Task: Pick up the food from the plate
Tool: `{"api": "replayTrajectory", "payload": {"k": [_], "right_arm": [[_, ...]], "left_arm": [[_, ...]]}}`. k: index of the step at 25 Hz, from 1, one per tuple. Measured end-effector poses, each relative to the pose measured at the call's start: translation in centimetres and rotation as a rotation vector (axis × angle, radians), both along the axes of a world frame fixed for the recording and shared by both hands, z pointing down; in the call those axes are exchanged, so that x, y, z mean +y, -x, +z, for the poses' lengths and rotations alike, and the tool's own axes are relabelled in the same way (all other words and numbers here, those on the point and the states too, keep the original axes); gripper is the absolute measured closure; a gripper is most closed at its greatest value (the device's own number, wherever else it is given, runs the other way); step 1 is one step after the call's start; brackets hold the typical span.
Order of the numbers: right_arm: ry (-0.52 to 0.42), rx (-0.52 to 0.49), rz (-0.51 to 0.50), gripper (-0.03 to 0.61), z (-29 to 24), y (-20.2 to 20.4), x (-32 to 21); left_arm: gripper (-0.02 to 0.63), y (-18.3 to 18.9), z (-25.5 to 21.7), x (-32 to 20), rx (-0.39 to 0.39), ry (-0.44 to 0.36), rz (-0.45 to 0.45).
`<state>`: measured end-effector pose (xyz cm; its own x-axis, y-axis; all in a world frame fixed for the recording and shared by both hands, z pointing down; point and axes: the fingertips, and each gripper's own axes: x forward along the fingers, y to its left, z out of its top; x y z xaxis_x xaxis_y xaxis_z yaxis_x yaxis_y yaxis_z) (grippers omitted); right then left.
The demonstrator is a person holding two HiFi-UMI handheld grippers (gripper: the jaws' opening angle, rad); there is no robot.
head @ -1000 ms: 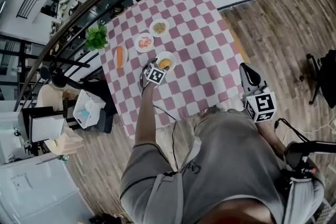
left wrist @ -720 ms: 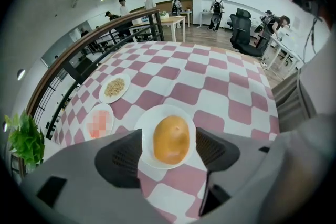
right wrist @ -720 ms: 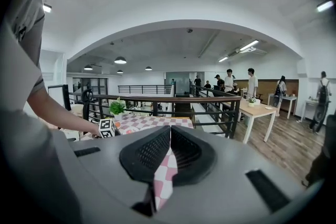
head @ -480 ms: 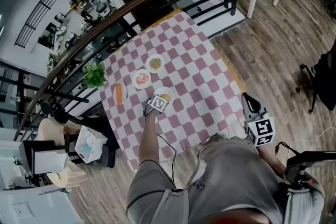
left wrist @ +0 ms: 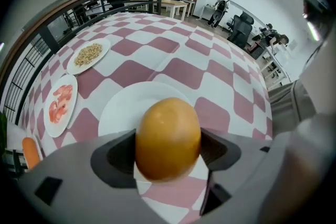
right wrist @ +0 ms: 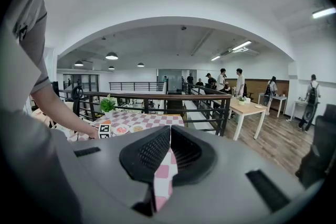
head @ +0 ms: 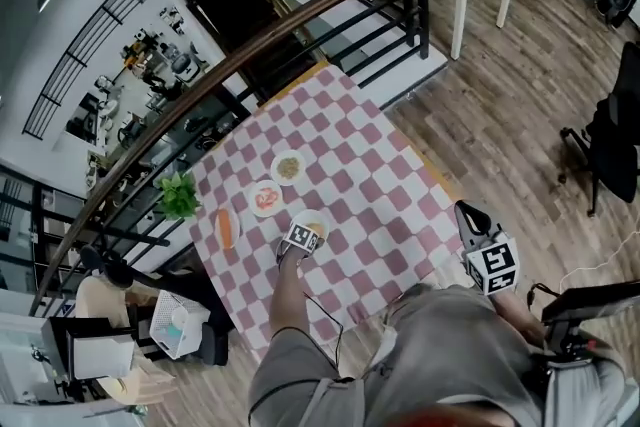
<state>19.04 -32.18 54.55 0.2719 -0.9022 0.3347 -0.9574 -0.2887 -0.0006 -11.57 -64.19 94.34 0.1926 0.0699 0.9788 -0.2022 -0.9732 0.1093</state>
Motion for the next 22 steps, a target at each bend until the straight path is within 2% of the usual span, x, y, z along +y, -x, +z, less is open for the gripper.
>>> {"api": "replayTrajectory", "payload": {"k": [10, 16, 22], "right_arm": [[0.003, 0.002, 0.025, 0.565, -0.3, -1.1, 0.2], [-0.004, 0.000, 0.001, 0.565, -0.3, -0.7, -0.7], [-0.021, 0.000, -0.007, 0.565, -0.7, -0.6, -0.9]], "left_arm": [[0.265, -0.1, 0.1, -0.2, 0.002, 0.025, -0.014], [0.265, -0.2, 0.3, -0.1, 0.038, 0.038, -0.082], [0.265, 0.1, 0.2, 0.1, -0.022, 0.006, -0.060]]}}
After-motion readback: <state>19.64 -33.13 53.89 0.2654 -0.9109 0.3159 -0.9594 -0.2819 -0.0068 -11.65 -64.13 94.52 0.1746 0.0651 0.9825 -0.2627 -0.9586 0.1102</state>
